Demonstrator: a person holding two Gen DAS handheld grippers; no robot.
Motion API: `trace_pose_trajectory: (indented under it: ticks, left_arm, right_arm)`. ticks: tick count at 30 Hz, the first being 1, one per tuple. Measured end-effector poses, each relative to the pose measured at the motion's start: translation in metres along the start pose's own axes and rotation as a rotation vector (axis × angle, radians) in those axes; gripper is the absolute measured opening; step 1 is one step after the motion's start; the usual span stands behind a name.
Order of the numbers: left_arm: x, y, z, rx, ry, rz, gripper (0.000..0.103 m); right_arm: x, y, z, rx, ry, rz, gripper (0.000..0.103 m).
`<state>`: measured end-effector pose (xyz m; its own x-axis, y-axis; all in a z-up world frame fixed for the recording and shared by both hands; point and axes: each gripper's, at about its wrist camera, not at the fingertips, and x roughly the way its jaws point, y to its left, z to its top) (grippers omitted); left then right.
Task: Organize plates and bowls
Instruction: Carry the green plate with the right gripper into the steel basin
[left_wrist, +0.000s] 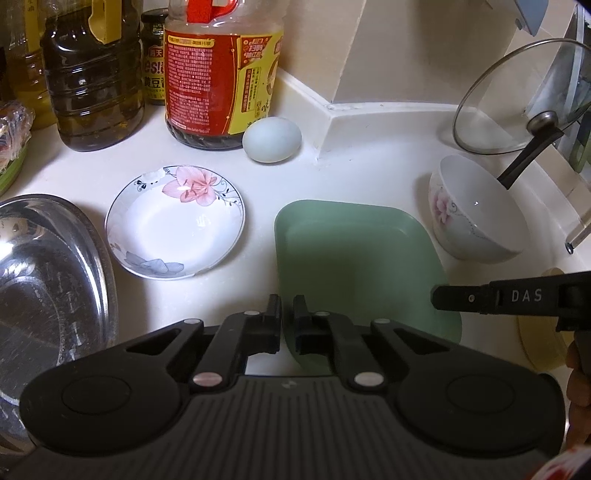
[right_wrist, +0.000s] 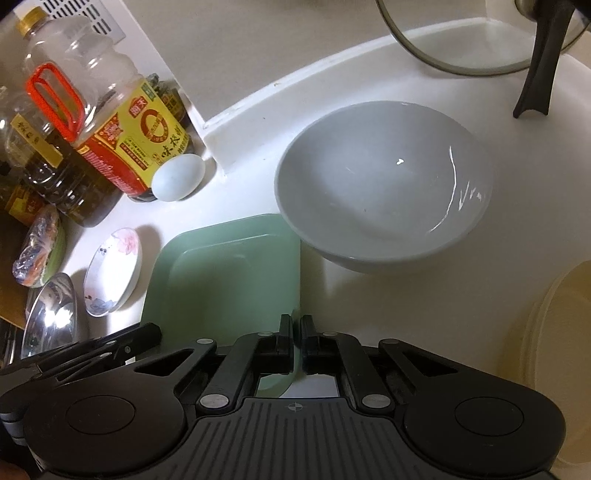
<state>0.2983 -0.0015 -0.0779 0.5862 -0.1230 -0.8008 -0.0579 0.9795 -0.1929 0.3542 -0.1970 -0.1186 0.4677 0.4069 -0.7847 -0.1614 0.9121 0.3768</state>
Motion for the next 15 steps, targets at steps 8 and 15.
trace_pose_trajectory:
  ticks: [8,15]
  left_arm:
    - [-0.023,0.006,-0.007,-0.007,-0.029,-0.016,0.006]
    - [-0.051,0.016,-0.018,-0.019,-0.052,-0.028,0.005]
  right_arm:
    - [-0.019,0.009,-0.01,-0.022,-0.029,0.024,0.004]
    - [-0.038,0.023,-0.024,-0.039,-0.041,0.048,0.004]
